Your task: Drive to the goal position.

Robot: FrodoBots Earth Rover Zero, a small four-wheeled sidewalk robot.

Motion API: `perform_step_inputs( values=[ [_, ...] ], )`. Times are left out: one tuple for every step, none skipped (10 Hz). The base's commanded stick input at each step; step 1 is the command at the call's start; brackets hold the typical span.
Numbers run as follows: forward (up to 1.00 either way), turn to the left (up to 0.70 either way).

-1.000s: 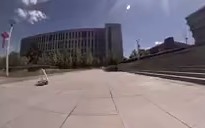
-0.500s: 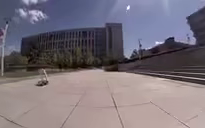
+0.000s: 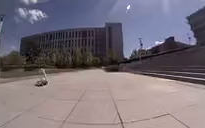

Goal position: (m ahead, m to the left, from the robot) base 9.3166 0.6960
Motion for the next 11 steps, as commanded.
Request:
perform_step_inputs(
  values=[
    [1.0, 0.0],
    [1.0, 0.0],
    [1.0, 0.0],
    [1.0, 0.0],
    [1.0, 0.0],
    [1.0, 0.0],
    [1.0, 0.0],
    [1.0, 0.0],
    [1.0, 0.0],
    [1.0, 0.0],
    [1.0, 0.0]
  ],
)
